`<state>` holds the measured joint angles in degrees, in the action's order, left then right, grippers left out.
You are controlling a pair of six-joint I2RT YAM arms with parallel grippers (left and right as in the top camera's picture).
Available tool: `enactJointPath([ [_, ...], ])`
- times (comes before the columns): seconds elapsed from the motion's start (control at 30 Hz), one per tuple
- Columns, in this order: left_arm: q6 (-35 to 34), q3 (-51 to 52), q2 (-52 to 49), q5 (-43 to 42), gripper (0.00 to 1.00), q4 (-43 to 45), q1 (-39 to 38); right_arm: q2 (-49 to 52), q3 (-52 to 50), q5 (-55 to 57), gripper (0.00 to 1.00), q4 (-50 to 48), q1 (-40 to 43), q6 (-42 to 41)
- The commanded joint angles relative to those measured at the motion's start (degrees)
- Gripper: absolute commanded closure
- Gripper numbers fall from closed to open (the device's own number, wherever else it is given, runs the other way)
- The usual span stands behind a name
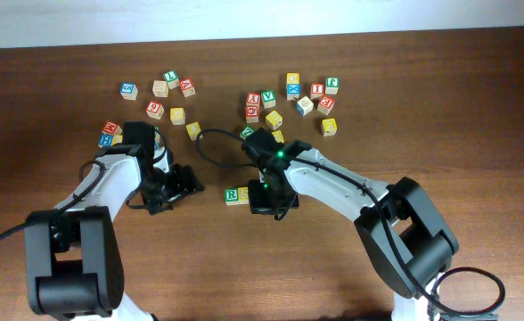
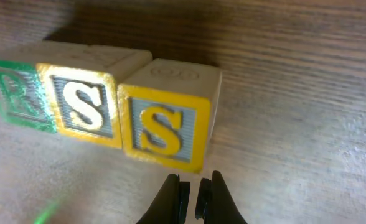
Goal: Spell out RSS
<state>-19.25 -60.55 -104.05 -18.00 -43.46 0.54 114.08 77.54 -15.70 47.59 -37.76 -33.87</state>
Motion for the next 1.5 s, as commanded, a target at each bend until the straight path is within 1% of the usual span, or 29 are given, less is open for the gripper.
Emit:
enactJointPath([
  [0.0,0.0,1.6,-2.0,1.8,0.42,-0.8,0.4,0.1,4.9,0.9,0.96,3.6,0.2,0.6],
  [0.1,0.0,1.6,-2.0,1.7,0.77,-1.3,0.4,0.1,8.4,1.2,0.96,9.4,1.6,3.1],
  [0.13,0.0,1.6,-2.0,1.7,0.85,-1.6,0.3,0.1,9.2,1.5,0.96,11.4,2.6,3.8],
  [0.17,0.0,1.6,-2.0,1.7,0.91,-1.9,0.1,0.1,9.3,1.6,0.96,12.2,3.4,3.9],
  [0.2,0.0,1.6,-2.0,1.7,0.97,-2.1,-0.3,0.1,9.3,1.6,0.96,13.0,4.5,4.1],
  [0.23,0.0,1.6,-2.0,1.7,1.00,-2.3,-0.9,0.1,9.0,1.6,0.96,13.6,5.5,4.2],
  [0.37,0.0,1.6,-2.0,2.5,1.00,-1.9,-4.8,0.1,6.2,0.5,0.96,13.2,7.6,5.0],
  [0.43,-1.9,1.6,-2.0,5.5,0.98,-1.0,-6.3,0.1,3.9,0.1,0.96,11.8,6.8,5.6],
  [0.5,-3.5,1.6,-2.0,7.1,0.99,-0.5,-6.7,0.1,1.7,-1.5,0.96,8.9,5.7,5.6],
  [0.63,-3.6,1.6,-2.0,7.1,1.00,-0.3,-6.7,0.1,-0.9,-2.6,0.96,2.8,3.5,4.3],
  [1.03,-3.6,1.6,-2.0,7.1,0.97,-0.1,-6.7,0.6,-1.7,-1.4,0.96,-2.9,1.6,2.7],
  [1.47,-3.6,1.6,-2.0,7.1,0.95,-0.1,-6.7,0.6,-1.7,-0.6,0.96,-3.7,1.0,1.4],
])
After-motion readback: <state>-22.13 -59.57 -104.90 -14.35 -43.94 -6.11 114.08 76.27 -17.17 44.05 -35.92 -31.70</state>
